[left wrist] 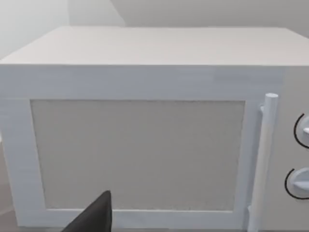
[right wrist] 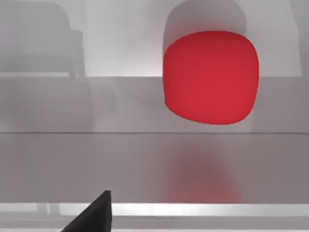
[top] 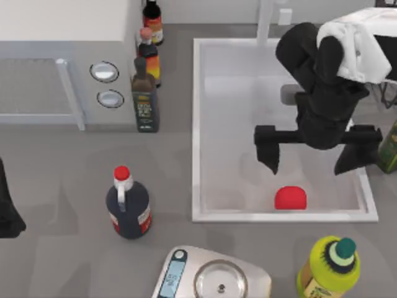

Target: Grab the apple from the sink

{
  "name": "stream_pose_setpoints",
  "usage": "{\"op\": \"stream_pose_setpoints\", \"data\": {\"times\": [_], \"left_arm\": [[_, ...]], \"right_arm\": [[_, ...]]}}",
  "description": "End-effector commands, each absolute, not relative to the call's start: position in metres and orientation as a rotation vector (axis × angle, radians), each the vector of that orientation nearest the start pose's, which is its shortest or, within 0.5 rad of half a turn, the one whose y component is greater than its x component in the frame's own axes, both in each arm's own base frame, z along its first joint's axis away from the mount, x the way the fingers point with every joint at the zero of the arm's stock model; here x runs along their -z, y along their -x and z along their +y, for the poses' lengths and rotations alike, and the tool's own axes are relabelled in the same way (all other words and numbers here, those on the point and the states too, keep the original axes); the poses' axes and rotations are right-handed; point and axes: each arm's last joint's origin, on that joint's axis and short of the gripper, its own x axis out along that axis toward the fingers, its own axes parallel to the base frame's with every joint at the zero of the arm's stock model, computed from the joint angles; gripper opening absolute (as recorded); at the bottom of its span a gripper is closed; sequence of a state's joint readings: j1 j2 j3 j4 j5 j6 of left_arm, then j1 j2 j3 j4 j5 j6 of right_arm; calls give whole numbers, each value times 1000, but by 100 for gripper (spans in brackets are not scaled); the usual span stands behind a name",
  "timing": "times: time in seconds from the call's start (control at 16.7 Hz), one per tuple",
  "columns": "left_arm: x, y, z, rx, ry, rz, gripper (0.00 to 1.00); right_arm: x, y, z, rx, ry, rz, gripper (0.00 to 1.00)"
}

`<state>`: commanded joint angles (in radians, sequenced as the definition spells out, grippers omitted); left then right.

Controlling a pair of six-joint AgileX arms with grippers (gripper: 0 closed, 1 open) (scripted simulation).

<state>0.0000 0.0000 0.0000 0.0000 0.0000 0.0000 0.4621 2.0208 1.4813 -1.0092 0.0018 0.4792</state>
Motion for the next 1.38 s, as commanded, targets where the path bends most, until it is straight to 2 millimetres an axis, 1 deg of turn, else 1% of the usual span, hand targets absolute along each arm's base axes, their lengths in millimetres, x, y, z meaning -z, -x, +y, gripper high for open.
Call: {"op": "stream_pose_setpoints", "data": {"times": [0.12,0.42,0.48,0.6,0.84,0.96,1.08,1.14,1.2,1.38], "left_arm": [[-160,-106,-1,0,0,0,100],[-160,-106,-1,0,0,0,100],[-160,-106,-1,0,0,0,100],[-160,-106,-1,0,0,0,100],[-160,-106,-1,0,0,0,100],[-160,-106,-1,0,0,0,100],[-160,-106,-1,0,0,0,100],[-160,-106,-1,0,0,0,100],[-160,-106,-1,0,0,0,100],[-160,-106,-1,0,0,0,100]], "right_arm": [[-159,-344,178,8,-8,1571,100],[-158,-345,177,11,-11,1570,100],[-153,-346,177,12,-10,1574,100],[-133,-348,178,14,-7,1580,100],[-72,-353,182,4,-14,1559,100],[-41,-352,182,1,-16,1552,100],[-17,-347,180,4,-12,1562,100],[-10,-345,179,7,-9,1568,100],[-7,-344,178,8,-8,1571,100],[-7,-344,178,8,-8,1571,100]]}}
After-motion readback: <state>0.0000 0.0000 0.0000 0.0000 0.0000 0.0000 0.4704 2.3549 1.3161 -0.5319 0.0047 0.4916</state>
